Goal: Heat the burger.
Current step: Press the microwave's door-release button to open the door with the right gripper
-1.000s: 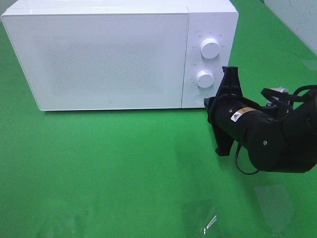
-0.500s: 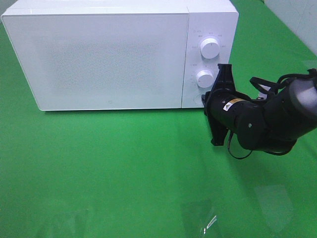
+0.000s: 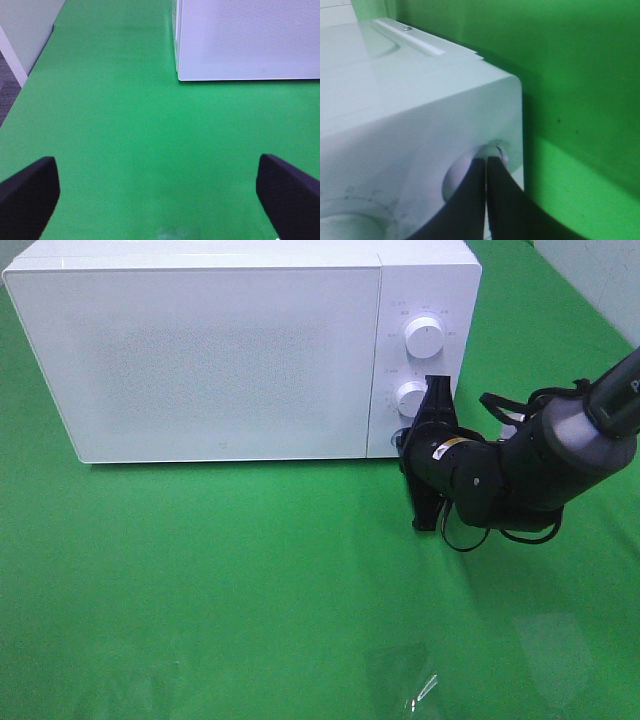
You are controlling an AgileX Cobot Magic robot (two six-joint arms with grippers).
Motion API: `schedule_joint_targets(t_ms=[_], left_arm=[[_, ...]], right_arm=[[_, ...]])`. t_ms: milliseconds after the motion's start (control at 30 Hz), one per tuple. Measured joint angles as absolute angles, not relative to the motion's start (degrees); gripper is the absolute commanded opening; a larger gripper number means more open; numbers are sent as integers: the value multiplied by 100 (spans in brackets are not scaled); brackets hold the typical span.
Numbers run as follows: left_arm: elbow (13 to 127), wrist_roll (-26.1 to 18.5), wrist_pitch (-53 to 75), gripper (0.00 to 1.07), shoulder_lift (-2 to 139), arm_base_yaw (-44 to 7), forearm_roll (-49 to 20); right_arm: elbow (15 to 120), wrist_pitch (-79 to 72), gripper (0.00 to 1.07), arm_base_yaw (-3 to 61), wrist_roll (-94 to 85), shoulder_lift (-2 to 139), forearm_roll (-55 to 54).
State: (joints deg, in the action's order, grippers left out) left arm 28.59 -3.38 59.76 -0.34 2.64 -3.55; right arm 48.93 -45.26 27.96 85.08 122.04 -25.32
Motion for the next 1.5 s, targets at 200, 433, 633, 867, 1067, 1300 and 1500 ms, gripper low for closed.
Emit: schedule_joint_targets(t_ms=[200, 433, 633, 867, 1067, 1300, 1500], left_arm=[[2859, -338, 5976, 100, -34, 264, -355], [2859, -338, 5976, 100, -34, 264, -355], [2859, -338, 5976, 100, -34, 264, -355], [2859, -338, 5976, 100, -34, 264, -355], [2859, -338, 5976, 100, -34, 264, -355], [2859, -338, 5976, 100, -34, 264, -355], [2859, -338, 5976, 100, -34, 264, -361]], right_arm=[[4950, -4612, 0, 2802, 8382, 12261, -2538], [4950, -4916, 0, 2853, 8125, 12267, -2716], [4950, -5099, 0, 2876, 7913, 12313, -2905], [4973, -5237, 0, 2928, 7878, 12370, -3117], [5260, -5048, 0, 2945, 7764, 12554, -3466], [5455, -4864, 0, 3019, 7672, 12639, -3810], [5466, -4864, 0, 3031, 7660, 12639, -3856]])
